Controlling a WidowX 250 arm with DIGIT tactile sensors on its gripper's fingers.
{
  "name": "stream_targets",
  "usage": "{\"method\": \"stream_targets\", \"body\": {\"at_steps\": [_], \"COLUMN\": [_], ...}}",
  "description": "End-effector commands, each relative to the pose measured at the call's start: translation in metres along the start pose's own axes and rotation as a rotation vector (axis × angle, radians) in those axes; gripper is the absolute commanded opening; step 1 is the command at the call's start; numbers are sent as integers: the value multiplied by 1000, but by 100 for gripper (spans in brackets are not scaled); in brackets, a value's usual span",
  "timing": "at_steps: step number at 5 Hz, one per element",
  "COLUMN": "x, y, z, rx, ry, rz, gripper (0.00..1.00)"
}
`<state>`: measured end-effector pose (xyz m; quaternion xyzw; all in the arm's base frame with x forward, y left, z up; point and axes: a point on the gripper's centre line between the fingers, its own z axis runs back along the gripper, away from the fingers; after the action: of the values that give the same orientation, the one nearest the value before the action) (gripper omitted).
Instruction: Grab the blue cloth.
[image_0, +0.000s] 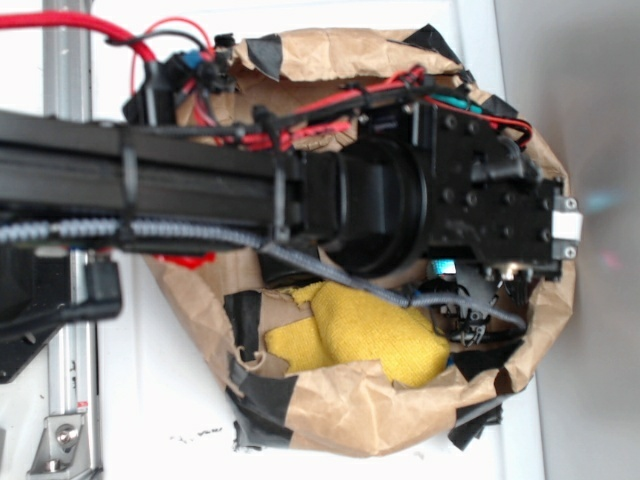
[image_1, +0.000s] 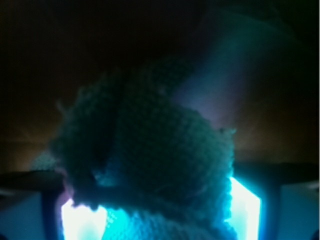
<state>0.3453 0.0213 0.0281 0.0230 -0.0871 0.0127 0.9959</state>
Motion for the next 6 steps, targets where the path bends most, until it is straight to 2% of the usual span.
{"method": "stream_targets", "body": {"at_steps": [1, 2, 3, 4, 6], "x": [-12, -14, -29, -41, -52], "y": [16, 21, 16, 31, 41], "z": [23, 35, 90, 141, 178], "rx": [10, 20, 111, 47, -40], "ry": [-41, -77, -132, -58, 18], "rz": [70, 88, 120, 142, 125], "gripper": [0, 0, 0, 0, 0]}}
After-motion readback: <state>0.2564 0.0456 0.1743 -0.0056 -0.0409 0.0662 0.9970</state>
